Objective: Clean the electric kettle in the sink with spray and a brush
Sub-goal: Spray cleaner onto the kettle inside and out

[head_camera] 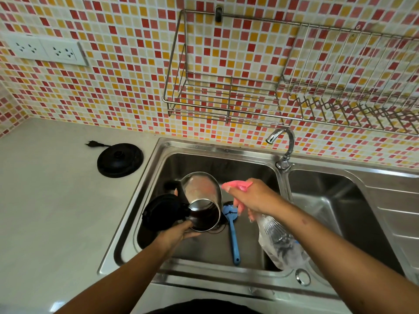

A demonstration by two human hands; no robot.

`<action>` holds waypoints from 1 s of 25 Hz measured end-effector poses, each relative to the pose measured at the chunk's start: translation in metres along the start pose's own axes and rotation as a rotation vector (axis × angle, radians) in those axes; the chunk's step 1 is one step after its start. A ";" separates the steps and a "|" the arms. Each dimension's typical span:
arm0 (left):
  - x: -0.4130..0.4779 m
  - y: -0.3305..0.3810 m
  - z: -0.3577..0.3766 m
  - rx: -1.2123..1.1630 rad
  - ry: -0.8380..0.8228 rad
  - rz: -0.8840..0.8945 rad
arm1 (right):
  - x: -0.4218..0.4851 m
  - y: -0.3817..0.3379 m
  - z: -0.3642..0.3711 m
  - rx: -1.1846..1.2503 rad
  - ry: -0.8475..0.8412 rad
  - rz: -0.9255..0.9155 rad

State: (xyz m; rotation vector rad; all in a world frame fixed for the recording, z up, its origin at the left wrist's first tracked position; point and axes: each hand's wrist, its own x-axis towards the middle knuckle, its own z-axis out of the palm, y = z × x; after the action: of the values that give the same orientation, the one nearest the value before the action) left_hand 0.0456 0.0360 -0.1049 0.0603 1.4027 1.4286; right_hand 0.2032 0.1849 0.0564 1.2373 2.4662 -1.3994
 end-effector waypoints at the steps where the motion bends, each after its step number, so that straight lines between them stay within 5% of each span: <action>1: 0.001 0.000 -0.001 -0.010 0.004 -0.005 | -0.001 0.000 -0.001 -0.021 -0.024 -0.005; 10: 0.004 -0.002 -0.003 0.012 -0.015 0.008 | -0.001 0.001 0.004 -0.001 0.154 -0.023; 15: 0.009 -0.004 -0.006 -0.002 -0.016 -0.031 | -0.001 -0.003 0.005 -0.038 0.022 -0.035; 25: 0.013 -0.005 -0.005 0.005 -0.035 -0.014 | 0.018 -0.011 0.005 -0.039 0.101 -0.031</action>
State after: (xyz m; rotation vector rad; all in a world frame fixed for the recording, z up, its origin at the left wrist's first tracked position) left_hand 0.0403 0.0404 -0.1183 0.0783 1.3751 1.4068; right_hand 0.1821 0.1895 0.0542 1.2991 2.5758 -1.3209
